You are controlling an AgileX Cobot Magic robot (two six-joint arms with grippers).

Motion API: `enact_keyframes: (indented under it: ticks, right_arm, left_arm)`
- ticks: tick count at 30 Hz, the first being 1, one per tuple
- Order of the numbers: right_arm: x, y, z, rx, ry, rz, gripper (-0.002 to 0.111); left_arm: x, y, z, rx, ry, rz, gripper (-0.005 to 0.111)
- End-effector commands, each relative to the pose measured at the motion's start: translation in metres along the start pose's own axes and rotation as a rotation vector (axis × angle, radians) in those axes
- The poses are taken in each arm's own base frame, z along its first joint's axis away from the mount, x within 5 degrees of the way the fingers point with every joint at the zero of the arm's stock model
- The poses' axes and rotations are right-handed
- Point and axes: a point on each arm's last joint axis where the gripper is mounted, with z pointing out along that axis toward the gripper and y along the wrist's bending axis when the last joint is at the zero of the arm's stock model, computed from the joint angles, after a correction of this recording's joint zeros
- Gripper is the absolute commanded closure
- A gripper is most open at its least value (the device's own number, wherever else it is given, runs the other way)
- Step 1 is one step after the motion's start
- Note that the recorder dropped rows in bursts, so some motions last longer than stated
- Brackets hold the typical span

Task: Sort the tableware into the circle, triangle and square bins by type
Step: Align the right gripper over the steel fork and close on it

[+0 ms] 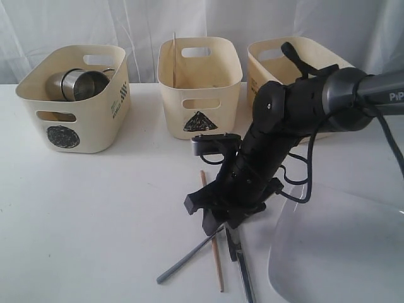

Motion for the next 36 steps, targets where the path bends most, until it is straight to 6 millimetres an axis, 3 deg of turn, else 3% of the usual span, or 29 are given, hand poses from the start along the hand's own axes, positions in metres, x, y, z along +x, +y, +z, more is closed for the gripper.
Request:
enact_keyframes:
  ticks: [1, 11, 19, 24, 36]
  right_arm:
    - [-0.001, -0.002, 0.003, 0.015, -0.006, 0.002, 0.061]
    - [0.002, -0.012, 0.031, 0.028, 0.072, 0.034, 0.061]
    - [0.003, -0.018, 0.048, 0.035, 0.104, 0.048, 0.087]
    - [0.004, -0.021, 0.056, 0.039, 0.121, 0.055, 0.092]
    - [-0.010, -0.014, 0.040, 0.022, 0.138, 0.020, 0.092]
  left_arm:
    - [0.001, 0.000, 0.000, 0.005, -0.001, 0.002, 0.107]
    - [0.001, 0.000, 0.000, 0.005, -0.001, 0.002, 0.107]
    - [0.001, 0.000, 0.000, 0.005, -0.001, 0.002, 0.107]
    - [0.001, 0.000, 0.000, 0.005, -0.001, 0.002, 0.107]
    - [0.001, 0.000, 0.000, 0.005, -0.001, 0.002, 0.107]
